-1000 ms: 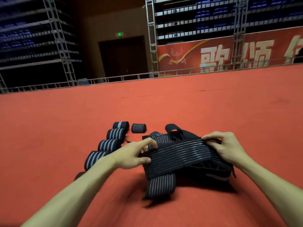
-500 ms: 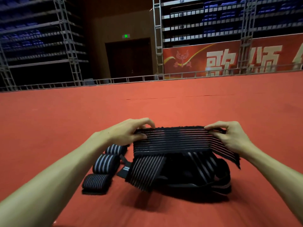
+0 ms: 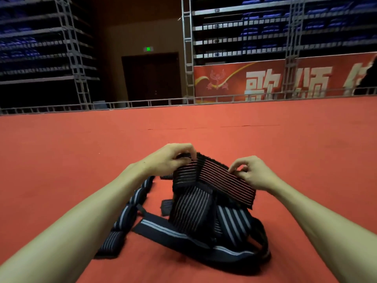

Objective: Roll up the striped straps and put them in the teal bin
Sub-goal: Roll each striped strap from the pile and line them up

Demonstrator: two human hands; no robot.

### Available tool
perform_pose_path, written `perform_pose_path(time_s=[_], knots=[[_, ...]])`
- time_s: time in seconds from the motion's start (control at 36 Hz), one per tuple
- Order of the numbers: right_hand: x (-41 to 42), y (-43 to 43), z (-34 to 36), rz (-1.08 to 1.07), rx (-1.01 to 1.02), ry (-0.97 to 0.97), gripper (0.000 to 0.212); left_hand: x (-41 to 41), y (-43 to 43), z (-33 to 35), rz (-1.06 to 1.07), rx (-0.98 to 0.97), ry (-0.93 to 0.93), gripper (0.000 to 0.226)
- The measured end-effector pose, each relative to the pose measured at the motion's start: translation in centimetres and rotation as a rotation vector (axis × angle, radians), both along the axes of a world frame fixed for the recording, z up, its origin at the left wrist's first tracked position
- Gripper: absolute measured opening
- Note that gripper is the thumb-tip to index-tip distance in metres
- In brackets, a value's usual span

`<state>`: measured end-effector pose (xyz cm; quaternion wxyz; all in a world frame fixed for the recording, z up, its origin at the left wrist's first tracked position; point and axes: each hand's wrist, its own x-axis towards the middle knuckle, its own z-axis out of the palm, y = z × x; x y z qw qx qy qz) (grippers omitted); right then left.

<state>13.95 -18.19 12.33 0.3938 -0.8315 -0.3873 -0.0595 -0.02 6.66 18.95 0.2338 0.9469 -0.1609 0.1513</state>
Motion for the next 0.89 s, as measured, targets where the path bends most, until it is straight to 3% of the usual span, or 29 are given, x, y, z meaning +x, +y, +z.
perform_pose_path(time_s=[0.11,0.19,0.31,0.39,0.53,0.67,0.81,0.89], knots=[[1.2,-0.9,-1.8,-0.108,-0.128,0.017,0.046,1.7,-0.6,-2.0,-0.015,0.098,0.068,0.019],[1.1,-1.1,-1.8,-0.098,-0.186,-0.047,0.033,2.8,-1.2,-3.1,-0.05,0.134,0.087,0.02],[-0.7,0.5,-0.2,0.171,0.141,0.02,0.019,4.4,-1.5,-2.9,-0.097,0.132,0.066,0.019],[-1.0,2.3,0.3,0.311,0.18,0.061,0.009,5.0,-1.4,-2.2,-0.11,0.097,0.05,0.017],[-1.0,4.3,0.1,0.386,0.164,0.029,0.008,5.2,-1.5,-1.9,-0.122,0.031,0.068,0.008],[-0.1,4.0,0.7,0.358,0.115,0.0,0.014,5.0,-1.0,-2.1,-0.077,0.024,0.124,0.013],[1.0,1.6,2.0,0.349,0.047,-0.02,0.017,3.8,-1.2,-2.7,-0.095,-0.013,0.386,0.026],[1.5,0.4,2.0,0.334,-0.023,-0.01,0.018,3.5,-0.7,-3.4,-0.087,0.054,0.34,0.026]])
